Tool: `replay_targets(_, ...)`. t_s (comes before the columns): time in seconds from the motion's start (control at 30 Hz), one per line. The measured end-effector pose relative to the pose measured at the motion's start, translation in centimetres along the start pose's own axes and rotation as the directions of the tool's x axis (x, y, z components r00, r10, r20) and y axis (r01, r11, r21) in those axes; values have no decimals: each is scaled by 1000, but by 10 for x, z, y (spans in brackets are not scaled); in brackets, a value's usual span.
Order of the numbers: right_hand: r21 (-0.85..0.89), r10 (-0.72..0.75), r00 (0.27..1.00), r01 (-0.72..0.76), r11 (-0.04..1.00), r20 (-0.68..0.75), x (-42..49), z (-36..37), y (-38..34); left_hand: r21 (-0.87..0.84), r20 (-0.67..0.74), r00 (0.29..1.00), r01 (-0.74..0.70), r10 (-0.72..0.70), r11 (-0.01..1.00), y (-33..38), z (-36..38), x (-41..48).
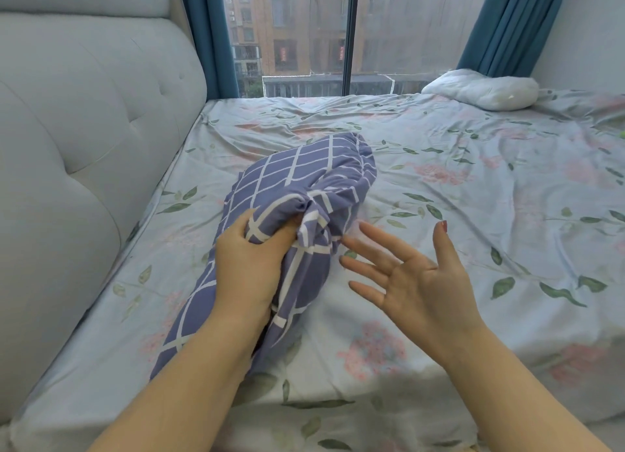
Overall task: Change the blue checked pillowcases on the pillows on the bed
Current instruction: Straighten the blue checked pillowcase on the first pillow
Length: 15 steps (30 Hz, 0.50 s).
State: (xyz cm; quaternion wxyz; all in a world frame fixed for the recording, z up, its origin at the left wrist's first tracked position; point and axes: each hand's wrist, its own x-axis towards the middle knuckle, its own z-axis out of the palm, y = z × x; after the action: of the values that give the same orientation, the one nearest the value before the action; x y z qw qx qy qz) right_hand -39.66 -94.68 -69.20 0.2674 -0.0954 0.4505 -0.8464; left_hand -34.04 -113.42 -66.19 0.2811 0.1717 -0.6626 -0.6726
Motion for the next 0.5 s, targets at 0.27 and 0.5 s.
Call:
replay_targets(0.27,-167,-60,998,53,985,-33,-1,12,13,-4,59,998,-26,27,1000,1,-4,-13)
replay_targets(0.5,-232,-211,962,248,941,174,-15,23,15,217,230,973,-54,2,975,-8,9,-23)
